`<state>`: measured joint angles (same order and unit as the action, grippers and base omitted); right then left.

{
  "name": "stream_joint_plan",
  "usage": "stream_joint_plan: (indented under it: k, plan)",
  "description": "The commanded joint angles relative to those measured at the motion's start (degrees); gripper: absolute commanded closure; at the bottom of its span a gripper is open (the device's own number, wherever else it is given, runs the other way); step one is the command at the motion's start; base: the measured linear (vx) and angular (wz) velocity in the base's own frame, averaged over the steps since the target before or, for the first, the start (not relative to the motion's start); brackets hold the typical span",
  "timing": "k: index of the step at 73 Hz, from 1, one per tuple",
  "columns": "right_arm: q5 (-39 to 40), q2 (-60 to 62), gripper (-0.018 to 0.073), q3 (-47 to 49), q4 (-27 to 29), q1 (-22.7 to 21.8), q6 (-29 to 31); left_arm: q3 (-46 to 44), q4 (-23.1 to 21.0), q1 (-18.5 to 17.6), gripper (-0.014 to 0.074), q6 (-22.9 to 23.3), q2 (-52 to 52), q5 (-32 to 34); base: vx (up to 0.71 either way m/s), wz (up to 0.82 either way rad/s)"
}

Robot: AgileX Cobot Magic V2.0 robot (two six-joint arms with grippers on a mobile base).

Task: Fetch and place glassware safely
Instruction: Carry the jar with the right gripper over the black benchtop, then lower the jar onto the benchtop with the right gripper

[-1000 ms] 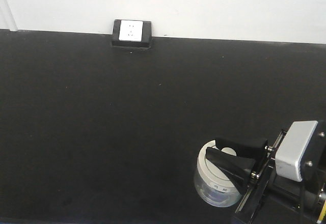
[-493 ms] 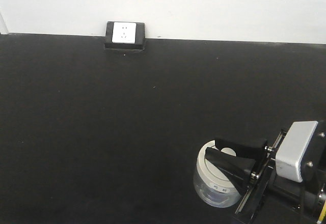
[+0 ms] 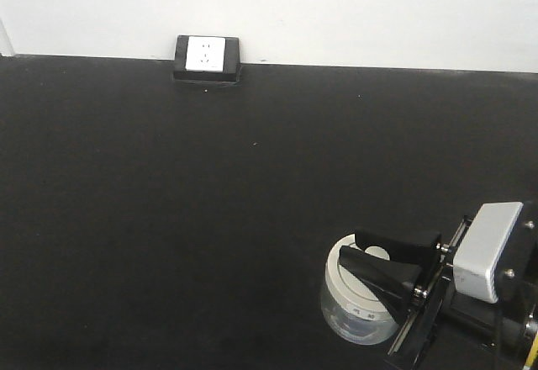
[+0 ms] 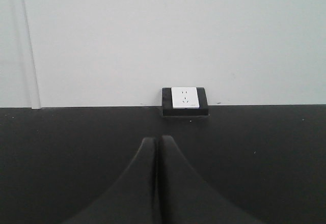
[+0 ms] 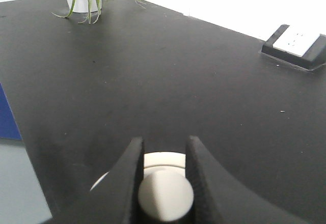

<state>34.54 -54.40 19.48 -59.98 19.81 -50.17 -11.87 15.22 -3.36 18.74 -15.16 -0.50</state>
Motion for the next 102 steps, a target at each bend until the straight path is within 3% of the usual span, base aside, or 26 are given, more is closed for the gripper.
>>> stream_joint_plan:
  k: [1,46,54,71,81,102]
  plan:
    - [3.5,0.4,0.0560,1.8,2.3,-0.1,0.5,-1.5,-0.3,-0.4,0.0603,0.4,-0.6,4.1,0.00,0.00]
    - [3.5,0.1,0.0560,1.8,3.1,-0.1,0.5,-1.5,-0.3,-0.4,0.0603,0.4,-0.6,4.1,0.00,0.00]
    - [3.3,-0.6,0.0560,2.2,8.1,-0.2,4.5,-1.5,-0.3,-0.4,0.0603,0.4,-0.6,4.1,0.00,0.00]
    - [3.0,-8.1,0.0560,6.8,23.2,-0.2,19.7,-1.5,-0.3,-0.4,0.0603,0.4,-0.6,4.1,0.00,0.00]
    - [3.2,-14.5,0.0560,10.7,30.7,-0.2,24.8,-1.5,-0.3,-0.4,0.0603,0.4,-0.6,4.1,0.00,0.00]
    - [12.5,-31.2,0.0560,16.6,34.3,-0.2,27.8,-1.5,-0.3,-0.4,0.0603,0.4,-0.6,4.1,0.00,0.00]
